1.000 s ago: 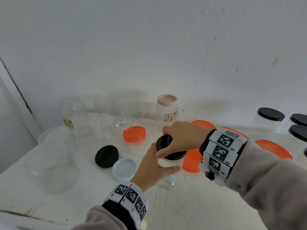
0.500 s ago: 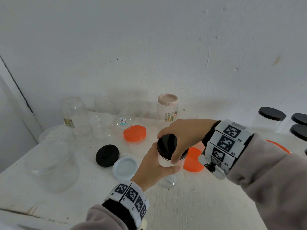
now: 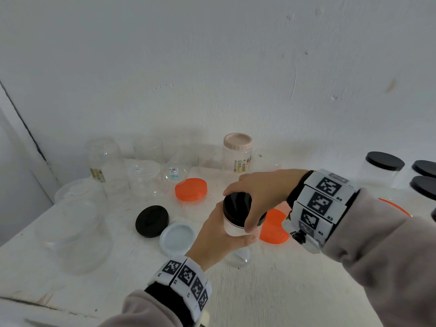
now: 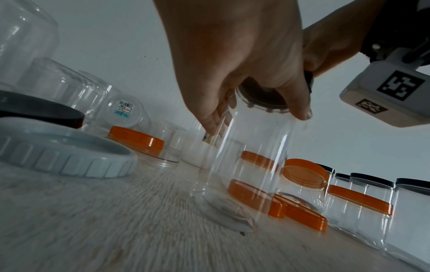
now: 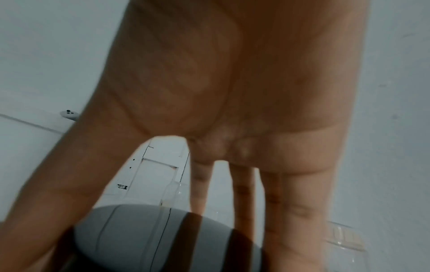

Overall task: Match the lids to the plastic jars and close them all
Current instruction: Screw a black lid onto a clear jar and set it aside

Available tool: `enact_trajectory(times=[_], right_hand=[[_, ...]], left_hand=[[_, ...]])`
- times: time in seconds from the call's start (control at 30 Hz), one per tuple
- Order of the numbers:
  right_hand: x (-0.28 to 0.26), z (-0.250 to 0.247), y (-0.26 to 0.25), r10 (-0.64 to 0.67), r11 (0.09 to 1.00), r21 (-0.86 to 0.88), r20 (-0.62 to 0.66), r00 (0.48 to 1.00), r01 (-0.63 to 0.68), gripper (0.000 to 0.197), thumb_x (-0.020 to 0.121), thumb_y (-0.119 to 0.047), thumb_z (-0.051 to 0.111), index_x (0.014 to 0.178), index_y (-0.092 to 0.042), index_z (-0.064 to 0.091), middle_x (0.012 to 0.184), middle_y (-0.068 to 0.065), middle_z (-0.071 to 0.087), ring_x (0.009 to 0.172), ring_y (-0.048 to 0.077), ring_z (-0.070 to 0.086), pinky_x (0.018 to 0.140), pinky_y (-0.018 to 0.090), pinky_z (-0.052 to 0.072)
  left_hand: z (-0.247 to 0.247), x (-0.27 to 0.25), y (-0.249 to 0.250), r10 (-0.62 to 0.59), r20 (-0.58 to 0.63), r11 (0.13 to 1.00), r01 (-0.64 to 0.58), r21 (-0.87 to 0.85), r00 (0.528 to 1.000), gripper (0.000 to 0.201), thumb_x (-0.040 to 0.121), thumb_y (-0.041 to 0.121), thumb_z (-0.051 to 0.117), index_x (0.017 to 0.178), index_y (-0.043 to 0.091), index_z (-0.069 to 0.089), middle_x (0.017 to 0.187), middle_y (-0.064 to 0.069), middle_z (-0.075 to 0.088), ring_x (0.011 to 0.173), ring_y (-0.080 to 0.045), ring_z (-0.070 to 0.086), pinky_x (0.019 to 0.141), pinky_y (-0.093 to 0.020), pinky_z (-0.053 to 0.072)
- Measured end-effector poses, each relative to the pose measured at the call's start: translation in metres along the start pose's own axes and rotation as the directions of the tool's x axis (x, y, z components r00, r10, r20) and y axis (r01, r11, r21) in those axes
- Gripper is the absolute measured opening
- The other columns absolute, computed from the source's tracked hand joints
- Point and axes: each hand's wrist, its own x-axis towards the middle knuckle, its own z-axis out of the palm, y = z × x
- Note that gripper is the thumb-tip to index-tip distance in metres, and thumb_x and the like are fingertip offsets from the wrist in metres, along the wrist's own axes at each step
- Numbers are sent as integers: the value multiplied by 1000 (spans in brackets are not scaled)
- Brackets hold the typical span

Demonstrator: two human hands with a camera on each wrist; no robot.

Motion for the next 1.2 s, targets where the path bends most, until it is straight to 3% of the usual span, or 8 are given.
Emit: enact_trajectory(times=[0.17, 0.33, 0.53, 0.73, 0.83, 0.9, 1.1, 1.2], right_hand=[[4, 4, 1, -62, 997, -61, -134, 989, 54, 66, 63, -62, 76, 119, -33, 53, 92, -18, 50, 89, 7, 53, 70, 27, 49], [8, 20, 2, 58, 998, -20, -263, 963, -65, 70, 60, -83, 62, 89, -20, 55, 80, -5, 58, 65, 10, 54, 51, 25, 40], [0, 4, 2, -7, 999, 33, -18, 1000, 8, 86, 68, -55, 78, 141, -36, 36, 119, -11, 43, 109, 13, 44, 86, 30, 46], [3, 4, 2, -50, 999, -27, -119, 992, 47, 74, 62, -62, 77, 125, -34, 51, 100, -19, 49, 97, 10, 51, 73, 26, 49], [7, 13, 2, 29, 999, -9, -199, 979, -32, 70, 61, -76, 68, 104, -22, 57, 92, -8, 59, 80, 14, 60, 59, 29, 51], [8, 19, 2, 50, 998, -23, -238, 970, -57, 69, 63, -81, 62, 95, -20, 54, 85, -5, 57, 72, 12, 55, 54, 26, 41], [0, 5, 2, -5, 999, 53, 7, 1000, 4, 86, 68, -53, 79, 141, -42, 34, 115, -13, 42, 109, 14, 44, 89, 33, 48], [0, 2, 1, -78, 997, 10, -59, 995, 78, 80, 67, -49, 81, 136, -41, 43, 97, -21, 41, 103, 10, 44, 71, 20, 40]], left_hand=[[1, -1, 2, 3, -19, 1000, -2, 18, 1000, 83, 65, 32, 87, 134, 27, 40, 124, 14, 56, 115, 0, 51, 98, -23, 44], [2, -3, 3, 18, -23, 1000, -18, 10, 1000, 80, 65, 33, 87, 131, 31, 41, 120, 17, 57, 110, 7, 52, 83, -8, 43], [2, -2, 2, 4, -27, 1000, -4, -10, 1000, 84, 64, 33, 88, 133, 28, 40, 123, 15, 56, 113, 3, 52, 96, -19, 44], [3, -2, 2, 9, -23, 1000, -9, 10, 1000, 83, 65, 33, 87, 133, 28, 41, 123, 15, 56, 114, 1, 52, 97, -22, 45], [3, -3, 2, 16, -23, 1000, -16, -2, 1000, 81, 65, 33, 87, 131, 29, 42, 121, 14, 57, 112, 2, 53, 89, -15, 45], [3, -4, 2, 24, -24, 1000, -24, 4, 999, 80, 65, 34, 87, 131, 30, 42, 121, 15, 57, 112, 4, 52, 87, -12, 43], [3, -2, 2, 4, -23, 1000, -4, -12, 1000, 80, 65, 35, 87, 130, 30, 42, 121, 15, 57, 111, 4, 52, 90, -15, 43], [4, -3, 2, -1, -22, 1000, 0, -12, 1000, 80, 65, 35, 87, 130, 29, 41, 121, 15, 56, 112, 4, 52, 92, -17, 44]])
